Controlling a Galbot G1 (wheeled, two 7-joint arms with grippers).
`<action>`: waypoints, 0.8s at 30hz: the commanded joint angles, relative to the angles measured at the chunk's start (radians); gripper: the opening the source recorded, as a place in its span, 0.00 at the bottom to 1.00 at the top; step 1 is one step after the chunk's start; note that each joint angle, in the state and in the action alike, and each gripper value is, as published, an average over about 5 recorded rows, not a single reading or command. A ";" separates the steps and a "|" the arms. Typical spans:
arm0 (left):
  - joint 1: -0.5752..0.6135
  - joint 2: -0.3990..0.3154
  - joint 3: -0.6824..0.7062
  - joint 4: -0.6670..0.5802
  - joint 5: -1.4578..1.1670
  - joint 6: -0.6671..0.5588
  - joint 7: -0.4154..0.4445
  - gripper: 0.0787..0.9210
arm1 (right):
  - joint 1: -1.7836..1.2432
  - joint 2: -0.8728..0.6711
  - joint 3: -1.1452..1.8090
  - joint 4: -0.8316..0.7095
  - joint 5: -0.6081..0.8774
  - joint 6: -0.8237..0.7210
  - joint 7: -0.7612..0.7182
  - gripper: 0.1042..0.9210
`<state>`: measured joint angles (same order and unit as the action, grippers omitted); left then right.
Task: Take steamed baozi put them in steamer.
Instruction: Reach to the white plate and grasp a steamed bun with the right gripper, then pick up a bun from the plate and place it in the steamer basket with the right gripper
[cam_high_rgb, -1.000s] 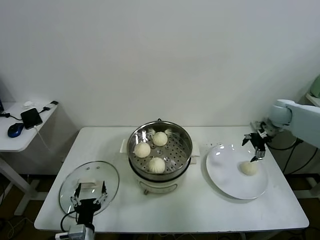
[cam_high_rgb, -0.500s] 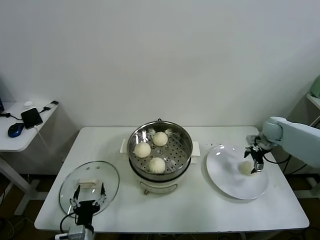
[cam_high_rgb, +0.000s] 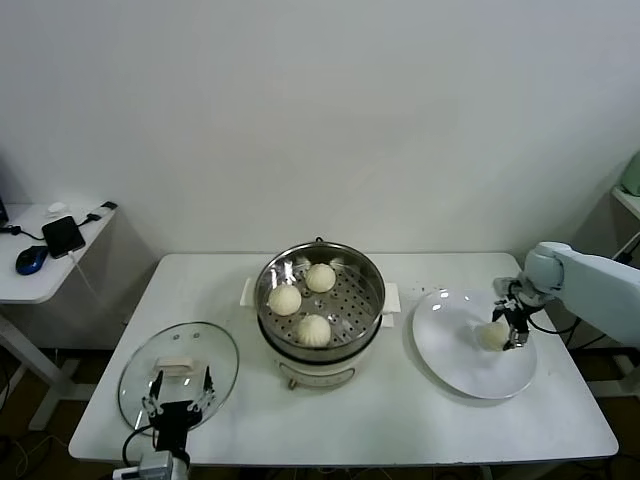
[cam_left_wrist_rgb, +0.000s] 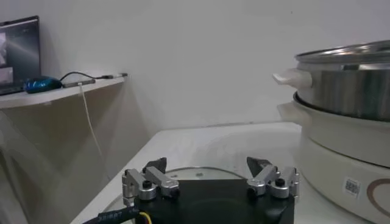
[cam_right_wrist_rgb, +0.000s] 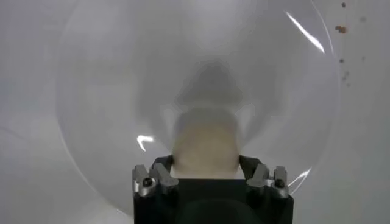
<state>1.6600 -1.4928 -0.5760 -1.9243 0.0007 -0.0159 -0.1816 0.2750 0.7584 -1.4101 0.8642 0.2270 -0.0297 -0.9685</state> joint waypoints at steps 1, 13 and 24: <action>0.000 0.002 0.001 0.000 0.001 0.000 0.000 0.88 | 0.014 -0.012 0.009 0.026 -0.009 -0.007 0.011 0.72; 0.008 0.005 0.005 -0.033 0.002 0.007 0.002 0.88 | 0.722 0.039 -0.489 0.410 0.491 -0.162 0.015 0.69; 0.003 0.012 0.024 -0.062 0.022 0.025 0.003 0.88 | 0.913 0.342 -0.446 0.595 0.882 -0.337 0.135 0.69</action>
<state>1.6603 -1.4776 -0.5486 -1.9834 0.0161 0.0126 -0.1789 0.9476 0.9038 -1.7830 1.2811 0.7799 -0.2373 -0.9103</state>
